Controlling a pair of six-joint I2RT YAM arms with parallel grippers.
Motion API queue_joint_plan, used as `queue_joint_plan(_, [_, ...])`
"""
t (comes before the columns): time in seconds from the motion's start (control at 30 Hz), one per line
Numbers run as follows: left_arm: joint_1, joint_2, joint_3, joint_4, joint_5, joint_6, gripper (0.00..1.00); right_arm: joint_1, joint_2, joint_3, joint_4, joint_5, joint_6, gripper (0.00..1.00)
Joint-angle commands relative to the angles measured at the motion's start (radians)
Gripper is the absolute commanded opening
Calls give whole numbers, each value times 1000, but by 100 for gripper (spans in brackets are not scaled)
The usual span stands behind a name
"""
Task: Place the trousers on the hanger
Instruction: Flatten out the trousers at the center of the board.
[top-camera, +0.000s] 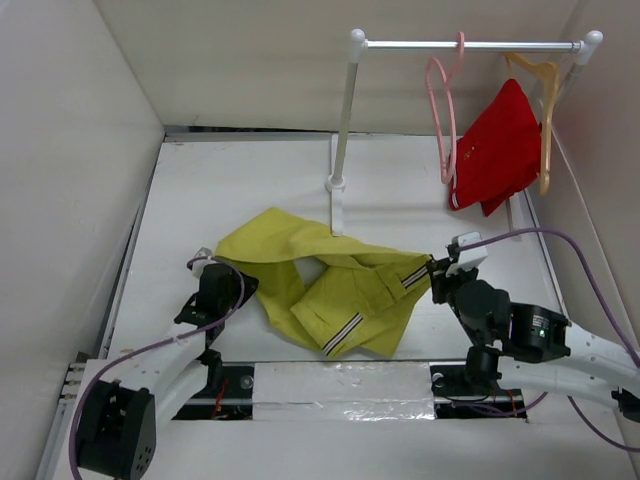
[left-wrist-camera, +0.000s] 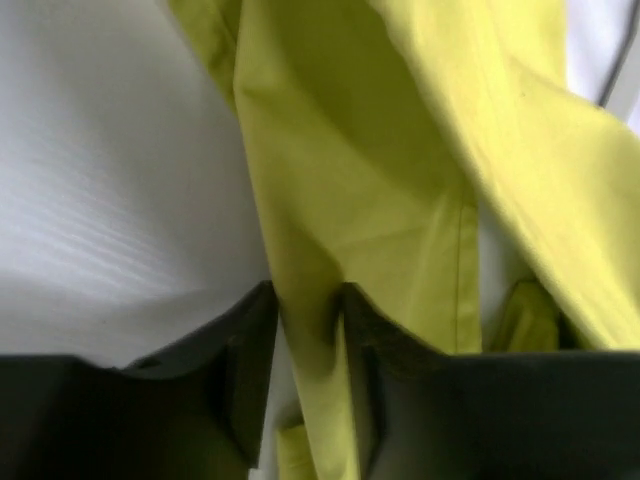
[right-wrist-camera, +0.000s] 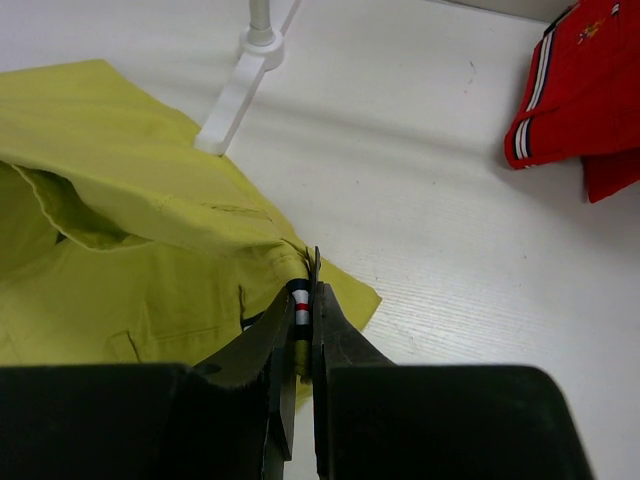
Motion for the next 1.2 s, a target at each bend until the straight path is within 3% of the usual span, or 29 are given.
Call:
queue_joint_plan(0.0, [-3, 91, 46, 129, 15, 28, 26, -7, 6, 61, 96, 35, -53, 0])
queue_joint_plan(0.03, [-3, 99, 87, 128, 8, 33, 9, -7, 14, 69, 96, 32, -60, 0])
queue_joint_plan(0.1, [-3, 87, 154, 70, -50, 51, 0, -7, 19, 89, 97, 13, -99, 0])
queue_joint_plan(0.27, [25, 3, 444, -70, -216, 141, 0, -7, 36, 231, 59, -115, -232, 0])
queue_joint_plan(0.43, [105, -67, 628, -153, -276, 157, 0, 2, 118, 455, -15, -448, -359, 0])
queue_joint_plan(0.47, [114, -73, 661, -165, -279, 165, 0, 2, 146, 581, -41, -517, -390, 0])
queue_joint_plan(0.53, [123, -87, 765, -221, -325, 207, 0, 2, 226, 781, -113, -794, -410, 0])
queue_joint_plan(0.67, [123, -79, 895, -229, -397, 281, 0, 2, 250, 931, -125, -925, -375, 0])
queue_joint_plan(0.77, [123, -27, 908, -181, -411, 329, 0, 2, 159, 836, -101, -686, -338, 0])
queue_joint_plan(0.8, [123, 19, 897, -157, -393, 341, 0, 12, 129, 777, -76, -461, -324, 0])
queue_joint_plan(0.9, [123, 181, 894, -110, -337, 359, 0, 12, 60, 562, -68, -116, -249, 0])
queue_joint_plan(0.97, [123, 287, 937, -82, -269, 372, 6, 12, 57, 492, -99, 5, -176, 0])
queue_joint_plan(1.03, [70, 435, 972, -87, -224, 378, 21, -10, 56, 482, -124, 64, -156, 0])
queue_joint_plan(1.1, [48, 523, 977, -123, -216, 376, 27, -23, 45, 466, -89, 65, -175, 0])
queue_joint_plan(1.17, [48, 527, 898, -101, -209, 375, 50, -32, 42, 455, -72, 61, -198, 0])
